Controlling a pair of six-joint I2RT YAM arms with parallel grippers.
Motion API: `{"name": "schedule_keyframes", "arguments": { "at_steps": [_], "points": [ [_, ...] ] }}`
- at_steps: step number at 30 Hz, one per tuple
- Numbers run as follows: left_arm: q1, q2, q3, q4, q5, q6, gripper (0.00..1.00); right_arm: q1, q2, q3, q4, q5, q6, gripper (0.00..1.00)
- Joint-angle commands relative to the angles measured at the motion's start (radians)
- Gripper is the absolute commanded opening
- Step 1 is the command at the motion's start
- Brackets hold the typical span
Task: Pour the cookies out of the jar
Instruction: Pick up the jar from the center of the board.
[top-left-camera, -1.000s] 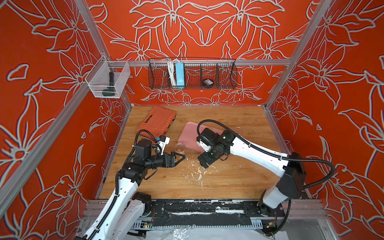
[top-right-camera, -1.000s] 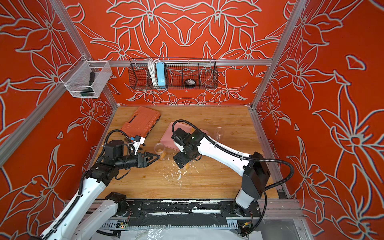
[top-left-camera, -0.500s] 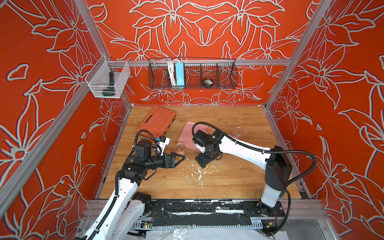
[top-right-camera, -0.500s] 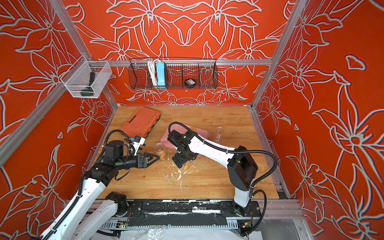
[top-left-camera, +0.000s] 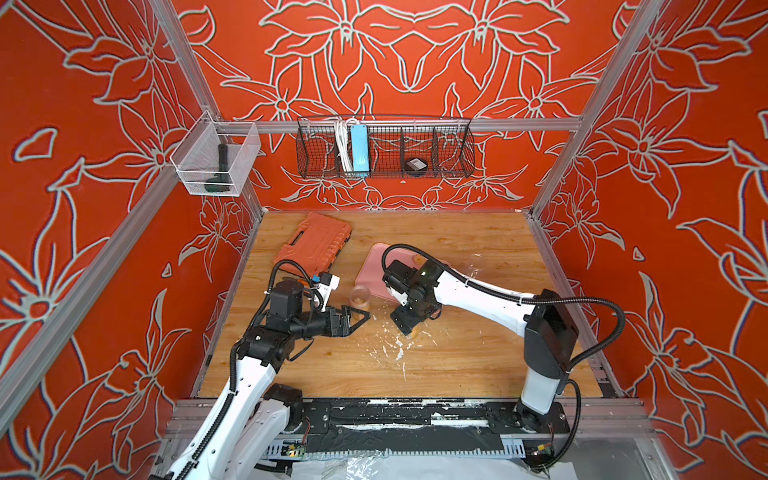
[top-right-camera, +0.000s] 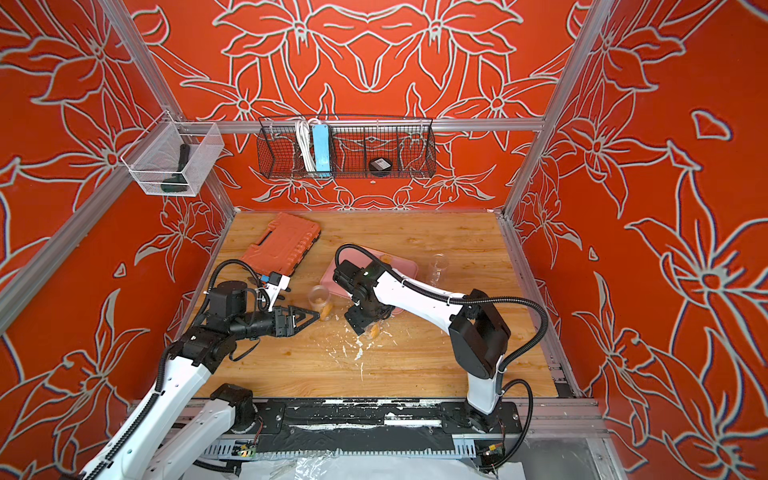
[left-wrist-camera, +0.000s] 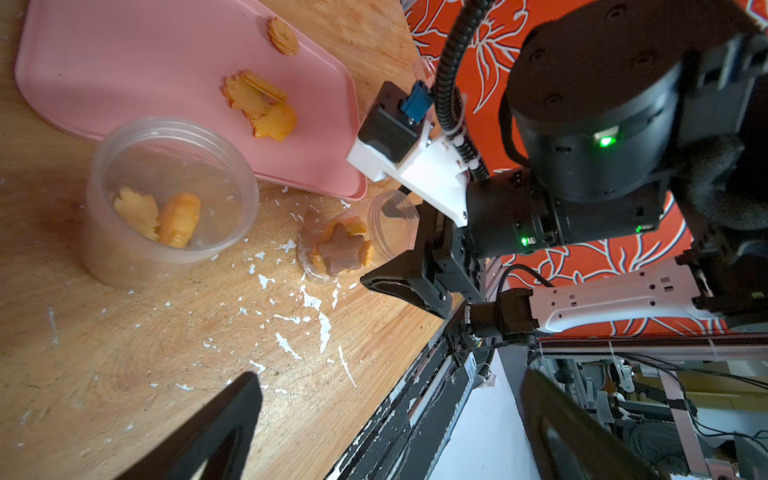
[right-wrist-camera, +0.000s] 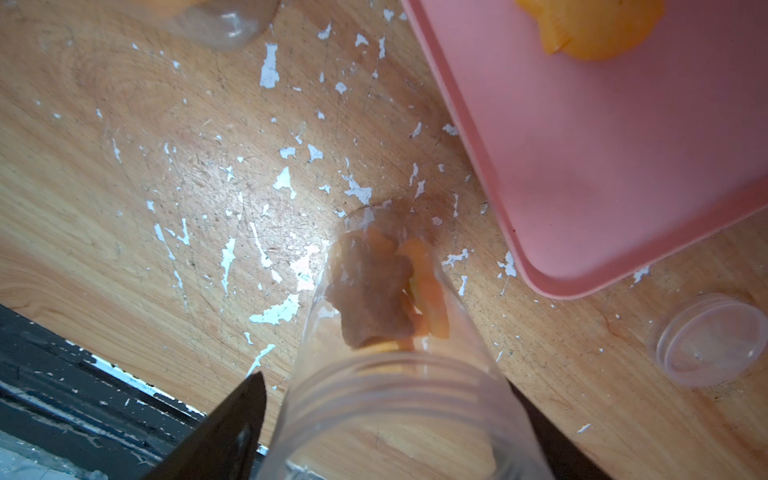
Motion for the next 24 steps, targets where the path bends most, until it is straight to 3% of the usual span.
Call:
{"name": "schedule_keyframes", "arguments": {
  "at_steps": [1,10,24],
  "points": [
    [0.003,-0.012,0.004,-0.01,-0.007,0.016,0.98,0.008,0.017,0.022,-0.023,0.018,-0.006,0.82],
    [0.003,-0.011,0.003,-0.009,-0.009,0.014,0.98,0.007,0.017,0.023,-0.023,0.016,-0.008,0.72],
    [0.003,-0.01,0.006,-0.012,-0.017,0.014,0.98,0.006,0.011,0.025,-0.024,0.015,-0.01,0.65]
  ]
}}
